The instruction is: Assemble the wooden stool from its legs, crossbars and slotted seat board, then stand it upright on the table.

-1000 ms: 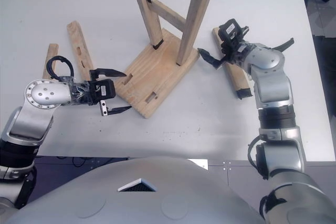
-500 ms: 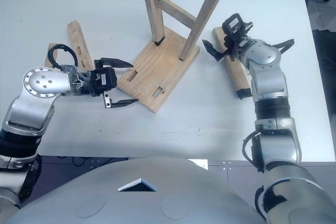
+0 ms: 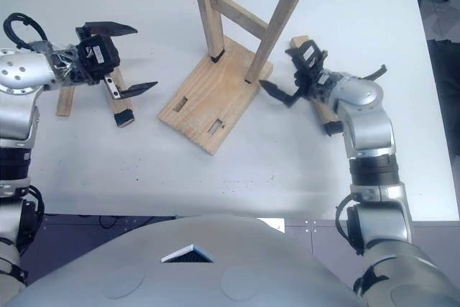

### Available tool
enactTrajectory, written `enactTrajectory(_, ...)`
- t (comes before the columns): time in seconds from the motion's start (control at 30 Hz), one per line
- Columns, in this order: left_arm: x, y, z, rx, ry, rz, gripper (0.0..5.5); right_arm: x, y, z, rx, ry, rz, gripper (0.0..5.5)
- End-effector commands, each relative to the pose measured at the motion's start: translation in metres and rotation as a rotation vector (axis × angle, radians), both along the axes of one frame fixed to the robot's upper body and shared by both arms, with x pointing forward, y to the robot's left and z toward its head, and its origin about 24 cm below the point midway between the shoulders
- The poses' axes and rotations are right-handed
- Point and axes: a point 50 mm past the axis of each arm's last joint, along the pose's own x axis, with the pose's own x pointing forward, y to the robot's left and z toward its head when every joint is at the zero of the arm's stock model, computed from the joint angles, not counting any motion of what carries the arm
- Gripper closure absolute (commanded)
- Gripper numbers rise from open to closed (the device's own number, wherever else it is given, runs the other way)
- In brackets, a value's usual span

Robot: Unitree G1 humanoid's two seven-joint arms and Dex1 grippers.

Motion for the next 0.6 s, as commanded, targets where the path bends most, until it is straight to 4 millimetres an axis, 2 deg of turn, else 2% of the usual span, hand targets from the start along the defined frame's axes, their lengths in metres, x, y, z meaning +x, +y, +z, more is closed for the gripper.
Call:
enactTrajectory(0.03,0.008,-0.019,-0.015,-0.001,-0.061,-0.056,0.27,-0.004,0.0,0.001,-0.07,0.044,0.035,0.55)
enactTrajectory(0.17,-0.003,-0.023,-0.044,0.019,0.008,-0.089,0.27,-0.001,0.005,-0.004,-0.134,0.036,0.056,0.55)
enactTrajectory(0.27,-0.011,-0.024,-0.06,-0.064,0.102,-0.049,0.27,0.001,0.017,-0.01,-0.129,0.032,0.071,0.55)
enactTrajectory(0.47,-0.02,-0.031,-0.069,-0.168,0.191,-0.024,0.27,0.013,0.028,-0.018,-0.158,-0.001,0.06,0.55)
enactTrajectory(0.6,-0.015,-0.032,-0.058,-0.198,0.154,-0.017,0.27,0.02,0.021,-0.019,-0.178,-0.015,0.016,0.55)
